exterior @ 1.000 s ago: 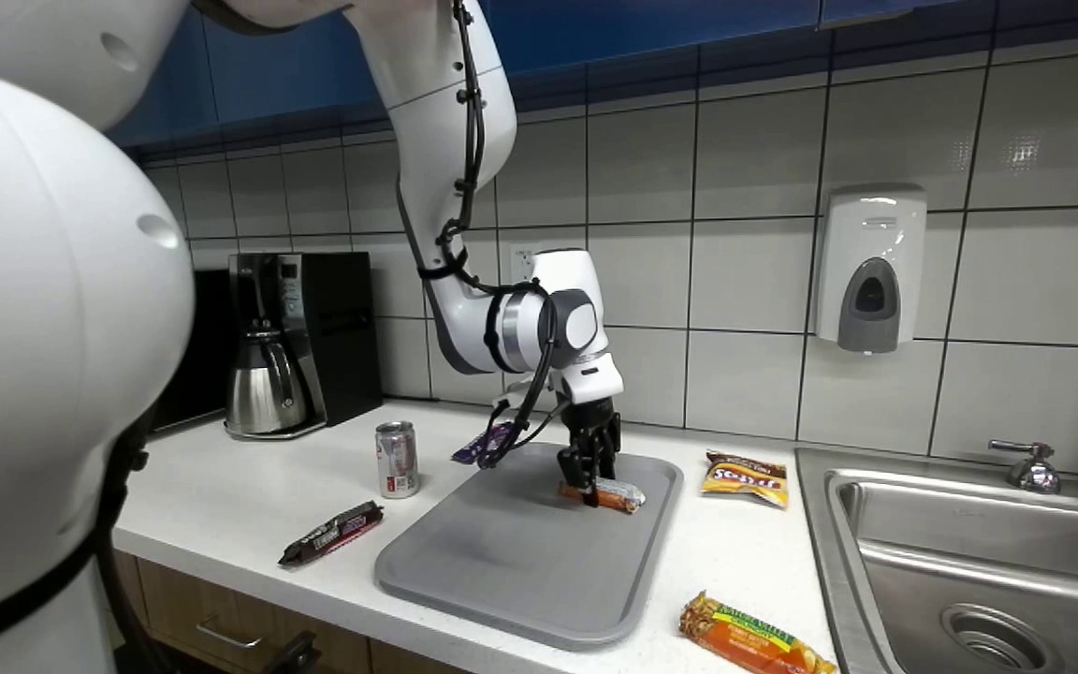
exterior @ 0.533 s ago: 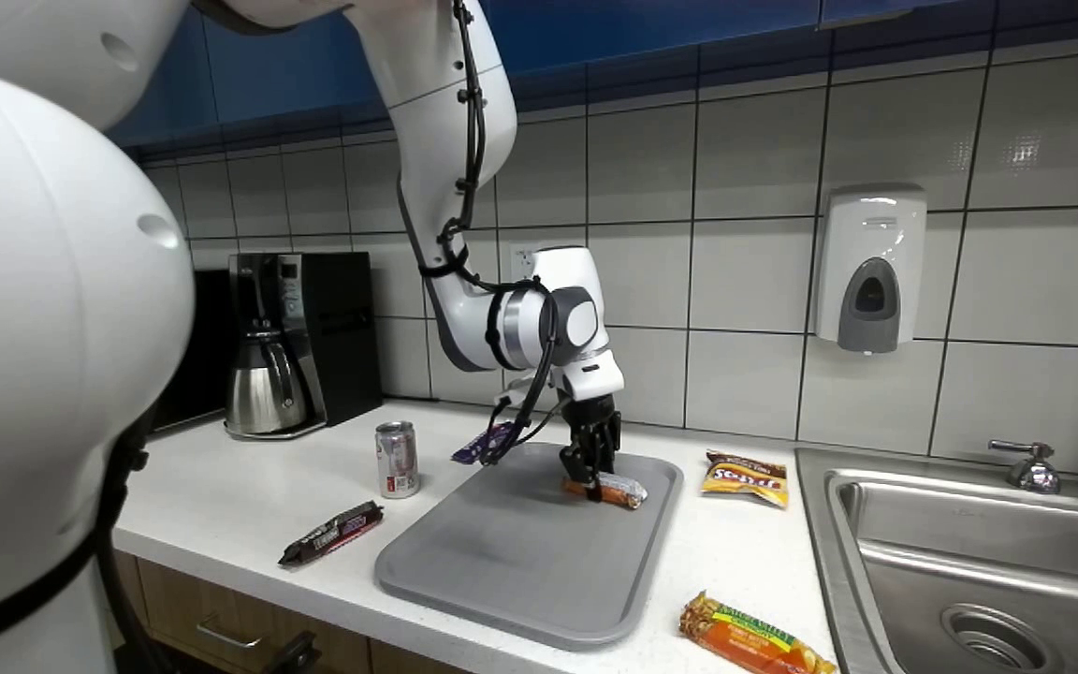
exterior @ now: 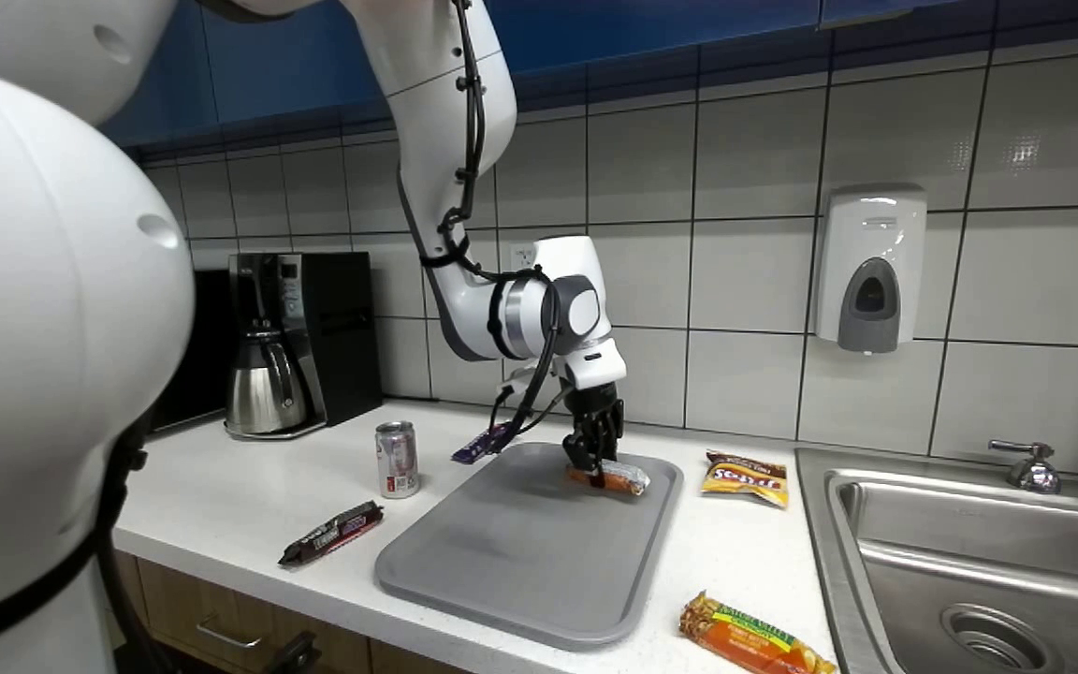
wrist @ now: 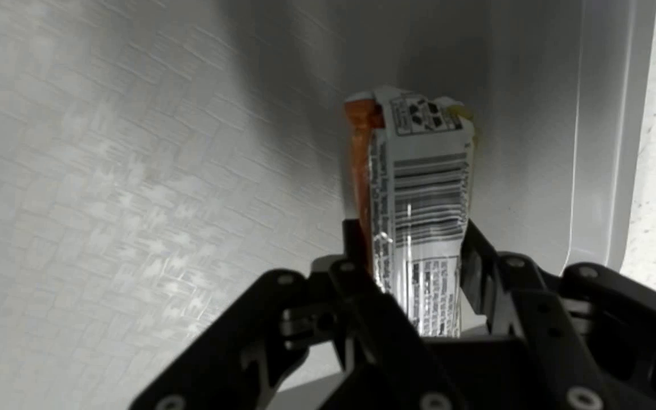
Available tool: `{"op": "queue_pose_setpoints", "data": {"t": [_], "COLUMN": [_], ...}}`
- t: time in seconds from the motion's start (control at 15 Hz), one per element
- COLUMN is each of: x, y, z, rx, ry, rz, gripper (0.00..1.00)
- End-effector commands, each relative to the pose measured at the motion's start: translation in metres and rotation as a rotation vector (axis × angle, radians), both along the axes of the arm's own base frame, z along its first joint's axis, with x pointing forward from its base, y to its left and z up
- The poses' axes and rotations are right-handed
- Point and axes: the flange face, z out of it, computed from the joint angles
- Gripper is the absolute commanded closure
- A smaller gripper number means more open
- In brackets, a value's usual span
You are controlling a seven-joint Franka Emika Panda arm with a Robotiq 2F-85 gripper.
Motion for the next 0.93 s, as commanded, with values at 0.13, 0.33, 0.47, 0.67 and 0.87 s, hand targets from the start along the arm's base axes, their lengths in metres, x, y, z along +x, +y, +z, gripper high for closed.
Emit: {"op": "queue_pose_setpoints", "data": {"t": [0.13, 0.33, 0.47, 0.67, 0.87], "x": [-0.011, -0.018, -0.026, -0.038, -0.05], "y": [-0.014, -0.025, -0.034, -0.048, -0.064], "z": [0.026, 0.032, 0.035, 0.038, 0.041], "rx": [0.004, -0.003, -0.007, -0.013, -0.017], "ry": [-0.011, -0.011, -0.004, 0.005, 0.014], "rz": [0.004, -0.003, -0.007, -0.017, -0.029], "gripper": [0.84, 0.84, 0.84, 0.84, 0.84]}}
